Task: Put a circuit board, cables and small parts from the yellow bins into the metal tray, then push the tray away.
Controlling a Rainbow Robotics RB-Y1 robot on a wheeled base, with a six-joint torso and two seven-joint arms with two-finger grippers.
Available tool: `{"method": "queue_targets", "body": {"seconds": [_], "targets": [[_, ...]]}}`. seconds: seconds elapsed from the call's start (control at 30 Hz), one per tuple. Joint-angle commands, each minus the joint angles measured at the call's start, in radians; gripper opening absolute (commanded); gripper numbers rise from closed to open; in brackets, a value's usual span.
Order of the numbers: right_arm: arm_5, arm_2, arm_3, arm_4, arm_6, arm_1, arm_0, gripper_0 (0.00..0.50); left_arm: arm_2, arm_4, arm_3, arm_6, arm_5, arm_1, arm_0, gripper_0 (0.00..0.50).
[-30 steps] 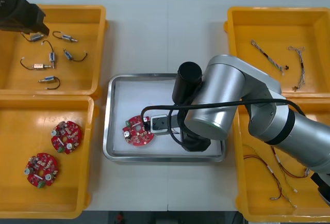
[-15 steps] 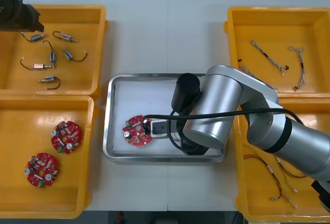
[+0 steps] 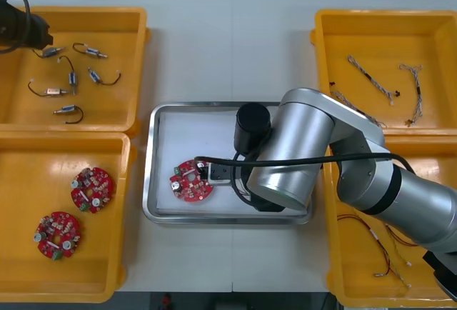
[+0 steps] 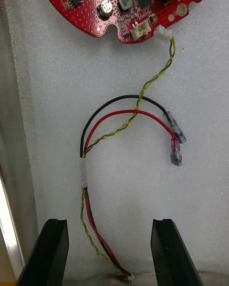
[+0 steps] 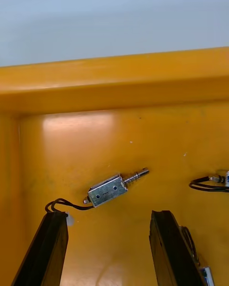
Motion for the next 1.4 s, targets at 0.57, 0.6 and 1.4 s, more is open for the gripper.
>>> {"method": "queue_targets", "body": {"seconds": [0.57,0.6,1.4], "targets": [[0.117,-0.393,-0.205,0.093,-0.096,0.061,0.011,0.500,0.010,-0.013,0.104,-0.177,-0.206,-0.073,-0.047,0.500],[0.117,-0.400,-0.210,0.100,-0.099,0.059,0.011,0.500,0.005,-0.013,0.106,-0.179,-0.211,-0.073,-0.047,0.500],[0.117,-0.766,-0.151,0.153,-0.158,-0.091,0.057,0.500,-0.042,-0.004,0.106,-0.202,-0.320,-0.071,0.011,0.500]]}}
